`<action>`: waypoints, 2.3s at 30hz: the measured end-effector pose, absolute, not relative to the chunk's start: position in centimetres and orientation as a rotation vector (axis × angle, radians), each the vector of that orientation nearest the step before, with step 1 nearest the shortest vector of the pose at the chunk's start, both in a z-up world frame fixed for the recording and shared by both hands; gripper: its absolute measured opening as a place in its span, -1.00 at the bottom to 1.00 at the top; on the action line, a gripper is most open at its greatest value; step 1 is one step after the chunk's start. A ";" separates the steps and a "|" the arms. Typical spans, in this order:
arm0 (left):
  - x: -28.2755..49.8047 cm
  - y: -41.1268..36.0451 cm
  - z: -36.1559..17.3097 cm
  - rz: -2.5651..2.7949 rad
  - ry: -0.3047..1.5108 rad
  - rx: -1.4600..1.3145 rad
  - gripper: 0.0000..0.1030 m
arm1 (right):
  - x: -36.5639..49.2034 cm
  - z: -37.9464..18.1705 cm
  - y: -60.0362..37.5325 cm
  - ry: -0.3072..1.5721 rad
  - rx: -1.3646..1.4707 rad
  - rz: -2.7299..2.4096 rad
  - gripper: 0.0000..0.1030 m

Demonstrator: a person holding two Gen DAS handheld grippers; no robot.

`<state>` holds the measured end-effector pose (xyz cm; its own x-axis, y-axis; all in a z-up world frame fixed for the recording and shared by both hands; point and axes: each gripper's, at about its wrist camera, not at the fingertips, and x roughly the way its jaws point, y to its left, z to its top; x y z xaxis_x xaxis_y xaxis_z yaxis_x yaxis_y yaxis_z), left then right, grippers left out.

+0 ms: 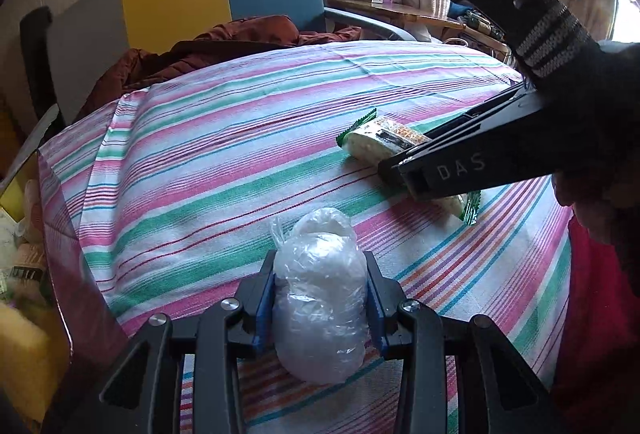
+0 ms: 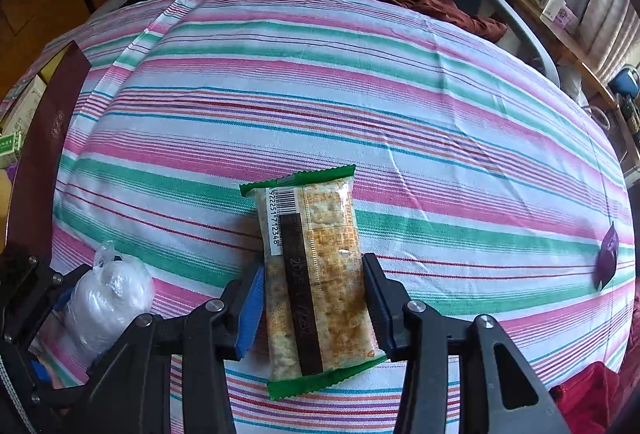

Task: Organize objects
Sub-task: 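Carry the wrapped item with the left gripper while the right carries the cracker packet toward the tray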

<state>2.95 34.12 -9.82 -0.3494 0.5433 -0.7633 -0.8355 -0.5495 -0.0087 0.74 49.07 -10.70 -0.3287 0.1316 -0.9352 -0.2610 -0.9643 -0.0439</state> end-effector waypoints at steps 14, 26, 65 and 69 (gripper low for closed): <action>3.3 34.4 -9.8 2.010 0.522 -0.916 -0.24 | 0.5 -10.7 48.8 0.148 -1.653 2.382 -0.11; 3.5 33.5 -8.7 2.044 0.549 -0.965 -0.30 | 0.7 -10.3 48.7 0.165 -1.627 2.405 -0.11; 2.3 18.1 -1.4 2.342 0.288 -0.972 -0.29 | 0.7 -9.4 43.3 0.094 -1.694 2.488 -0.12; 1.2 15.5 -1.5 2.379 0.232 -1.005 -0.29 | 0.9 -7.1 41.2 0.125 -1.632 2.571 -0.12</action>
<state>1.22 15.52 -1.48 -0.5750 0.4140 -0.7057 -0.5426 -0.8385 -0.0498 0.88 41.17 -7.13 -0.4234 0.0353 -0.9053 -0.1227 -0.9923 0.0186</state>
